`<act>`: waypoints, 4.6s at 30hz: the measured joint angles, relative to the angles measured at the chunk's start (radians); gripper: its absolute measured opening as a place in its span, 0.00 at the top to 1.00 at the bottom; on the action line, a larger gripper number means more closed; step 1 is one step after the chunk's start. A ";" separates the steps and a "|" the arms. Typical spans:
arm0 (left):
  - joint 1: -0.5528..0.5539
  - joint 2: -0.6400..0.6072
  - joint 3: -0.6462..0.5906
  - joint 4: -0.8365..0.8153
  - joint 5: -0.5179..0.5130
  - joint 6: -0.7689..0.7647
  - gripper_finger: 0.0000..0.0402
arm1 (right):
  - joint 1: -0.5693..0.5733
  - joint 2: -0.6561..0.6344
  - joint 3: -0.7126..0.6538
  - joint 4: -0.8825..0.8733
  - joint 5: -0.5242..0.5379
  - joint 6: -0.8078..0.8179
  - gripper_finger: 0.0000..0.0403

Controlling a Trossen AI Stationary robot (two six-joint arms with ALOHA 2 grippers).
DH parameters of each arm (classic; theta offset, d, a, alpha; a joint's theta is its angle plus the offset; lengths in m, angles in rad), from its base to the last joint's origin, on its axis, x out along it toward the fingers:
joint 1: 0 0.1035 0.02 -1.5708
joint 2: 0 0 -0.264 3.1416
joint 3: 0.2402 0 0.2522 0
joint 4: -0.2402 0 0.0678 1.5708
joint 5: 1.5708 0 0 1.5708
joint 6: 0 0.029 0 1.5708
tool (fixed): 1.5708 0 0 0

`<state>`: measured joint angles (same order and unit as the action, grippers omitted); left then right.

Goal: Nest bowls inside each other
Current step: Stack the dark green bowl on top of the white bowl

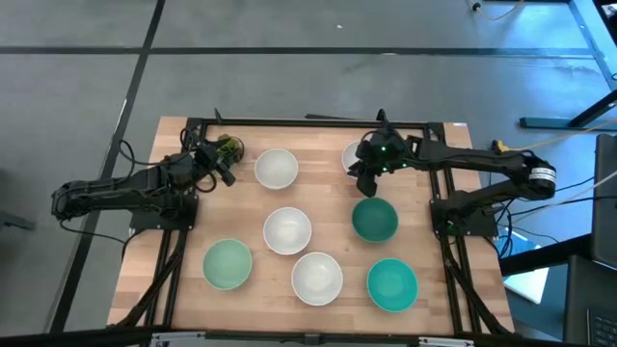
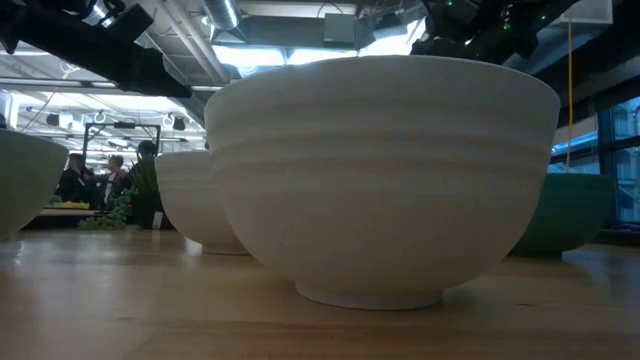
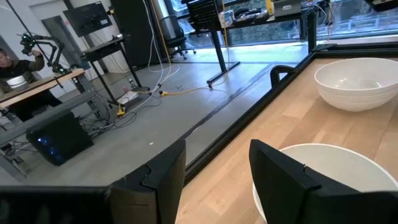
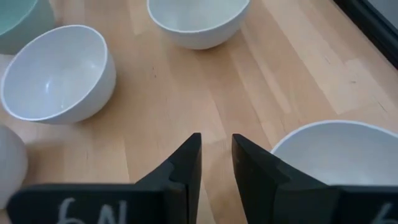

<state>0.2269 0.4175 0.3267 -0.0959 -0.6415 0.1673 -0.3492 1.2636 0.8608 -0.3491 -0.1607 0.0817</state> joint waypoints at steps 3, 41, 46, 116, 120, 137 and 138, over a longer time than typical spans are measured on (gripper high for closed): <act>0.000 0.000 0.000 0.000 0.000 0.000 0.57 | 0.000 -0.022 0.000 -0.017 -0.018 -0.006 0.78; 0.000 0.000 0.000 0.000 -0.004 0.001 0.57 | 0.131 -0.068 -0.098 -0.525 0.053 0.256 0.78; 0.000 0.000 0.000 0.000 -0.004 0.000 0.57 | 0.131 -0.068 -0.115 -0.521 0.037 0.258 0.78; 0.000 0.000 0.000 -0.001 -0.004 -0.008 0.57 | 0.165 0.164 -0.058 -0.447 0.023 0.202 0.99; 0.000 0.000 0.000 -0.001 -0.004 -0.008 0.57 | 0.161 0.164 0.027 -0.455 0.065 0.169 0.99; 0.000 0.000 0.000 -0.001 -0.004 -0.035 0.57 | -0.115 0.162 0.393 -0.516 0.117 -0.045 0.99; 0.000 0.000 0.000 -0.001 -0.004 -0.035 0.57 | -0.140 0.162 0.400 -0.517 0.115 -0.060 0.99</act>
<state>0.2271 0.4175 0.3267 -0.0967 -0.6456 0.1318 -0.4895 1.4254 1.2611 -0.8658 -0.0461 0.0214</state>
